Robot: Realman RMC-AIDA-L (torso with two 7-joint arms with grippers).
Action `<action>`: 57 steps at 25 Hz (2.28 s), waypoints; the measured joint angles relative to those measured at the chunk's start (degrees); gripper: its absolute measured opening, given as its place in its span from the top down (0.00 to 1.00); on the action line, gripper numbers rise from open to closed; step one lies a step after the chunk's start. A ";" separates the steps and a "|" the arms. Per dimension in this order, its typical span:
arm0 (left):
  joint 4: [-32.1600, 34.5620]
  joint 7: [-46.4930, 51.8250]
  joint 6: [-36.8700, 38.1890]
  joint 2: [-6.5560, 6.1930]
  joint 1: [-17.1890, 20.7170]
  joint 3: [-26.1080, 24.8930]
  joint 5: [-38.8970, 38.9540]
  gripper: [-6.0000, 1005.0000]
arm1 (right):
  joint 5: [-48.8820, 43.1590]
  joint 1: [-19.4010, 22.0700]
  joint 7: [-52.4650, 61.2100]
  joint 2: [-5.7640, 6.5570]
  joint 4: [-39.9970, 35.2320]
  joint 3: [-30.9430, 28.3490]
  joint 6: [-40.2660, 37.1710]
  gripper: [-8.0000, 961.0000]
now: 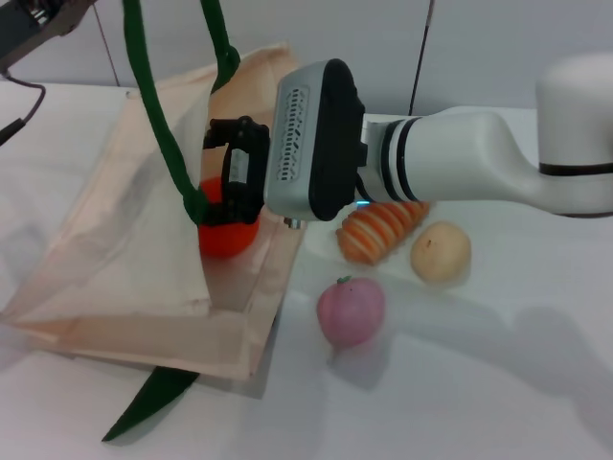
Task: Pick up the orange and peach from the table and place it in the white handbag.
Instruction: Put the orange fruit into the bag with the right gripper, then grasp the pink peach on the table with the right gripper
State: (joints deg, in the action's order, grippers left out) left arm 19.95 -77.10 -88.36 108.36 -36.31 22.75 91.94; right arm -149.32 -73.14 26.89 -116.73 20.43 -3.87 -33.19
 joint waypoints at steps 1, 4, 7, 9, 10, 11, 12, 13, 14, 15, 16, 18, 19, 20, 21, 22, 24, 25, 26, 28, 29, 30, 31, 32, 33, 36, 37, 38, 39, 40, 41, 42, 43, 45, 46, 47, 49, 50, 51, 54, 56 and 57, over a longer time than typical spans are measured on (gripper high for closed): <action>0.00 0.00 0.04 -0.02 0.17 -0.17 0.00 0.87 | 0.00 0.18 0.00 0.02 -0.04 0.00 -0.01 0.21; 0.00 -0.04 0.49 -0.08 0.61 -0.40 0.00 0.87 | 0.16 1.26 0.07 0.26 -0.73 0.00 -0.04 0.21; 0.00 -0.05 1.33 -0.16 1.07 -0.42 0.00 0.87 | 0.43 2.59 0.50 0.44 -2.24 -0.02 -0.18 0.20; 0.00 -0.06 1.84 -0.17 1.38 -0.43 0.00 0.87 | 0.54 3.83 0.74 0.50 -3.76 -0.44 -1.07 0.20; 0.00 -0.07 2.00 -0.17 1.48 -0.43 0.00 0.87 | 0.56 4.47 0.82 0.53 -4.49 -0.75 -1.93 0.20; 0.00 -0.07 2.10 -0.17 1.59 -0.42 0.00 0.87 | 0.59 5.15 0.93 0.57 -5.20 -1.08 -2.94 0.20; 0.00 -0.07 2.15 -0.18 1.67 -0.42 0.00 0.87 | 0.62 6.02 1.20 0.61 -6.22 -1.52 -4.57 0.20; 0.00 -0.07 2.20 -0.24 1.76 -0.42 0.00 0.87 | 0.62 6.68 1.70 0.67 -7.21 -1.72 -6.17 0.20; 0.00 -0.07 2.24 -0.35 1.86 -0.42 0.00 0.87 | 0.59 7.38 2.53 0.73 -8.43 -1.86 -7.86 0.20; 0.00 -0.07 2.29 -0.49 1.95 -0.42 0.00 0.87 | 0.50 7.89 3.71 0.77 -9.64 -1.93 -9.57 0.20; 0.00 -0.07 2.34 -0.55 2.02 -0.42 0.00 0.87 | 0.34 8.48 5.21 0.80 -11.24 -1.86 -11.43 0.20; 0.00 -0.07 2.61 -0.66 2.26 -0.42 0.00 0.87 | 0.10 9.64 8.60 0.82 -14.63 -1.34 -15.03 0.20; 0.00 -0.07 2.77 -0.69 2.38 -0.42 0.00 0.87 | 0.04 10.19 10.18 0.83 -16.30 -0.97 -16.82 0.20; 0.00 -0.07 2.87 -0.71 2.45 -0.42 -0.01 0.87 | -0.03 10.94 12.03 0.82 -18.35 -0.48 -19.30 0.20; 0.00 -0.07 2.93 -0.73 2.52 -0.42 -0.01 0.87 | -0.07 11.76 13.97 0.81 -20.78 0.22 -22.55 0.20; 0.00 -0.07 2.95 -0.75 2.56 -0.42 -0.01 0.87 | -0.08 12.59 16.25 0.83 -23.24 1.03 -26.31 0.20; 0.00 -0.07 2.94 -0.78 2.57 -0.42 -0.01 0.87 | -0.09 14.36 20.84 0.82 -28.39 3.16 -33.37 0.20; 0.00 -0.07 2.95 -0.78 2.57 -0.42 -0.01 0.87 | -0.12 15.29 23.34 0.80 -30.88 4.46 -36.91 0.20; 0.00 -0.07 2.94 -0.79 2.56 -0.42 -0.01 0.87 | -0.10 16.00 25.74 0.82 -32.95 6.11 -39.62 0.21; 0.00 -0.07 2.94 -0.84 2.56 -0.42 -0.01 0.87 | -0.16 17.24 29.76 0.76 -35.93 9.64 -43.75 0.21; 0.00 -0.07 2.94 -0.90 2.63 -0.42 -0.01 0.87 | -0.50 17.68 31.62 0.73 -36.77 11.37 -45.00 0.21; 0.00 -0.07 2.93 -0.94 2.73 -0.42 -0.01 0.87 | -0.88 17.97 33.15 0.67 -37.38 12.91 -45.87 0.21; 0.00 -0.07 2.94 -0.98 2.85 -0.42 -0.01 0.87 | -1.72 18.16 34.67 0.57 -37.50 14.23 -46.21 0.21; 0.00 -0.07 2.93 -1.04 2.96 -0.42 -0.01 0.87 | -2.37 18.18 35.48 0.51 -37.38 14.99 -46.10 0.21; 0.00 -0.07 2.94 -1.10 3.04 -0.42 -0.01 0.87 | -3.09 18.14 36.27 0.42 -37.15 15.69 -45.84 0.21; 0.00 -0.07 3.01 -1.20 3.08 -0.42 -0.03 0.87 | -5.19 17.68 38.18 0.25 -35.75 16.99 -44.73 0.21; 0.00 -0.07 3.11 -1.22 3.07 -0.42 -0.05 0.87 | -5.76 17.48 38.58 0.24 -35.13 17.23 -44.39 0.21; 0.00 -0.07 3.24 -1.22 3.07 -0.42 -0.07 0.87 | -6.26 17.30 38.95 0.24 -34.58 17.49 -44.05 0.21; 0.00 -0.07 3.52 -1.22 3.08 -0.42 -0.07 0.87 | -6.50 17.15 39.35 0.23 -34.08 17.98 -43.69 0.21; -0.09 -0.07 3.82 -1.22 3.08 -0.42 -0.07 0.87 | -6.55 17.07 39.71 0.23 -33.74 18.51 -43.42 0.21; -0.28 -0.10 4.14 -1.26 3.09 -0.42 -0.08 0.87 | -6.59 17.04 40.20 0.22 -33.45 19.25 -43.06 0.21; -0.54 -0.21 4.32 -1.29 3.06 -0.42 -0.10 0.87 | -6.60 17.00 40.58 0.22 -33.32 19.85 -42.73 0.21; -0.99 -0.39 4.56 -1.36 2.99 -0.42 -0.13 0.87 | -6.61 16.97 40.91 0.21 -33.17 20.36 -42.41 0.21; -1.87 -0.83 4.96 -1.52 2.77 -0.42 -0.25 0.87 | -6.68 16.71 41.47 0.20 -32.34 21.18 -41.08 0.21; -1.99 -0.90 5.03 -1.53 2.73 -0.42 -0.28 0.87 | -6.73 16.50 41.58 0.20 -31.73 21.43 -40.35 0.21; -2.07 -0.98 5.08 -1.55 2.71 -0.42 -0.30 0.87 | -6.90 16.06 41.60 0.19 -30.75 21.67 -39.26 0.21; -2.09 -1.01 5.10 -1.56 2.70 -0.39 -0.32 0.87 | -7.20 15.27 41.66 0.19 -29.11 22.29 -37.47 0.21; -2.10 -1.01 5.10 -1.56 2.70 -0.38 -0.32 0.87 | -7.27 14.85 41.69 0.19 -28.45 22.57 -36.87 0.21; -2.10 -1.01 5.09 -1.58 2.70 -0.36 -0.31 0.87 | -7.34 14.45 41.71 0.19 -27.76 22.86 -36.35 0.21; -2.11 -1.02 5.10 -1.64 2.65 -0.33 -0.30 0.87 | -7.37 13.81 41.72 0.16 -26.76 23.32 -35.70 0.21; -2.12 -1.03 5.15 -1.65 2.61 -0.31 -0.33 0.87 | -7.35 13.70 41.73 0.12 -26.74 23.37 -35.62 0.21; -2.12 -1.03 5.15 -1.66 2.61 -0.30 -0.33 0.87 | -7.32 13.68 41.73 0.11 -26.73 23.38 -35.62 0.21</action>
State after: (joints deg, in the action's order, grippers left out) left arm 17.84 -78.13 -83.21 106.70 -33.70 22.45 91.61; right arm -156.65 -59.46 68.62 -116.62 -6.30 19.51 -68.82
